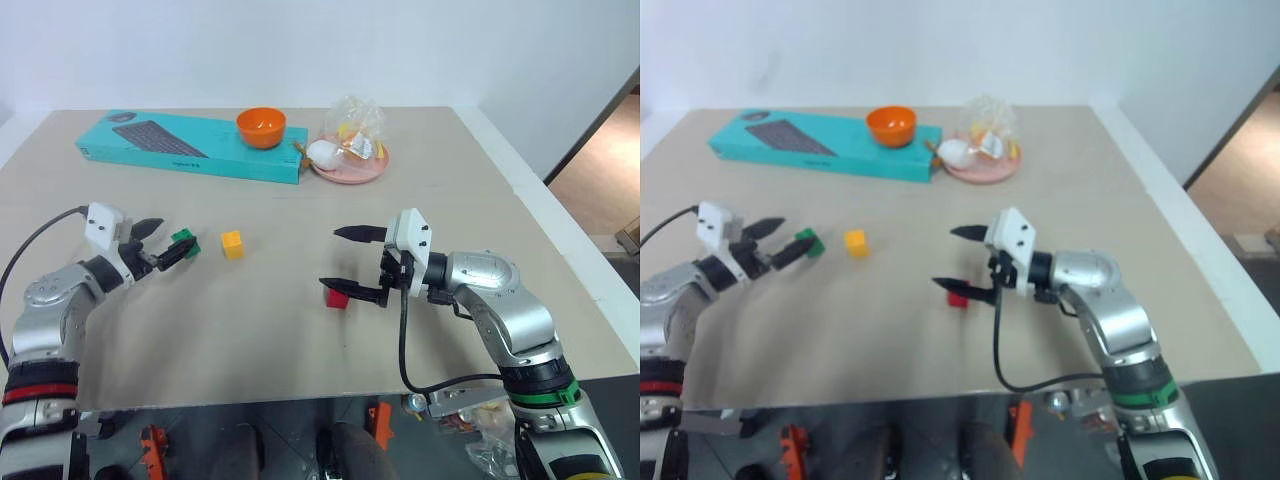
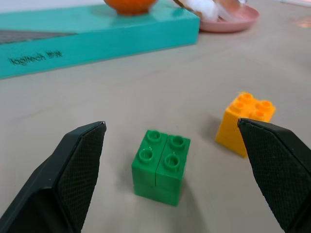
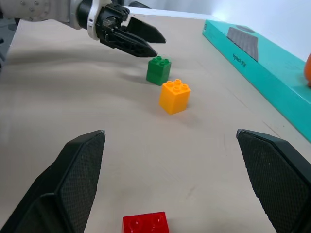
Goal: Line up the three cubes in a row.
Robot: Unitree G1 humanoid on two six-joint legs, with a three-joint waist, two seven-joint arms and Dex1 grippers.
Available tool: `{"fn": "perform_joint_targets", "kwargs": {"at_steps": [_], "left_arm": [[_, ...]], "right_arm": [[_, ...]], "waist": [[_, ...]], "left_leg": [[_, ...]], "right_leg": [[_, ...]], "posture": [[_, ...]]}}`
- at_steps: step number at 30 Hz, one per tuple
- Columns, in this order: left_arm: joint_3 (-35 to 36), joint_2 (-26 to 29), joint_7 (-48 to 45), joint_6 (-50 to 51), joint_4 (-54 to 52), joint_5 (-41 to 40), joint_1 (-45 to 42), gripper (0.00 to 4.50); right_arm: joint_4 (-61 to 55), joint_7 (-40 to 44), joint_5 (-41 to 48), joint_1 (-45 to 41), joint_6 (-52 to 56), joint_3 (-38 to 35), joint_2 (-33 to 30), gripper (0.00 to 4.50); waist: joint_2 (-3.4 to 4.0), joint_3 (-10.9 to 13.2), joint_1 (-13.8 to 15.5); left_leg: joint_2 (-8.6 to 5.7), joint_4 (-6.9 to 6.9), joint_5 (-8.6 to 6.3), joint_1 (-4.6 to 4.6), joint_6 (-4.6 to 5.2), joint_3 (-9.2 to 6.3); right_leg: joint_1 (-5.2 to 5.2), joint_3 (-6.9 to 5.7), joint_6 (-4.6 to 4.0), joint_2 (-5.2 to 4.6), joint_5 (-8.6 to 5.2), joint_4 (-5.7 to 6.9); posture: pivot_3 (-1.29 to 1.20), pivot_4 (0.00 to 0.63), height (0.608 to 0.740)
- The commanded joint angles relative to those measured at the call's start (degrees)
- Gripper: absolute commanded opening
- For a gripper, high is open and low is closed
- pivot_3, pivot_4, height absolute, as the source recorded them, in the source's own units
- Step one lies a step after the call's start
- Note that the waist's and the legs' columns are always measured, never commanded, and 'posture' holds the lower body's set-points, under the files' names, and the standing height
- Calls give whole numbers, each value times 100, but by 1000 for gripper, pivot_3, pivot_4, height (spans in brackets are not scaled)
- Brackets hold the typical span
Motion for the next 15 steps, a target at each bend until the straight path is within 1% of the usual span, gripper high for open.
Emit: {"fn": "perform_joint_targets", "kwargs": {"at_steps": [1, 6, 8, 10, 15], "left_arm": [[-190, 173, -456, -321, 745, 272, -513, 4500], [-455, 178, -774, -723, 2034, 702, -1291, 4500], [-555, 187, -898, -876, 2424, 875, -1507, 3977], [-614, 186, -1029, -970, 2699, 978, -1662, 3345], [-723, 195, -1319, -1154, 2995, 1188, -1817, 1595]], "right_arm": [[-301, -75, -9, 22, -72, -122, -109, 4482], [-398, -161, -18, 96, -51, -167, -199, 4482], [-438, -203, -12, 110, -46, -181, -220, 4500], [-475, -243, -2, 118, -52, -197, -229, 4500], [-617, -312, 199, 179, 123, -235, -185, 4500]], "waist": [[0, 0, 1], [-1, 0, 1], [-1, 0, -4], [-1, 0, -9], [-1, 0, -7]], "left_leg": [[-1, 0, 0, 0, 0, 1], [1, 0, 0, -2, 0, -1], [2, 0, 0, -3, 0, -1], [3, 0, 0, -3, 0, 2], [7, -1, 0, -5, 0, 0]], "right_leg": [[0, 0, 0, 0, 0, 0], [-1, -2, 0, 5, 0, 0], [-2, -3, 0, 8, 0, 0], [-4, 0, 0, 9, 0, 0], [-6, -2, 0, 12, 0, 1]], "posture": [[0, 150, 740], [0, 150, 740], [0, 150, 740], [0, 150, 740], [0, 150, 740]]}}
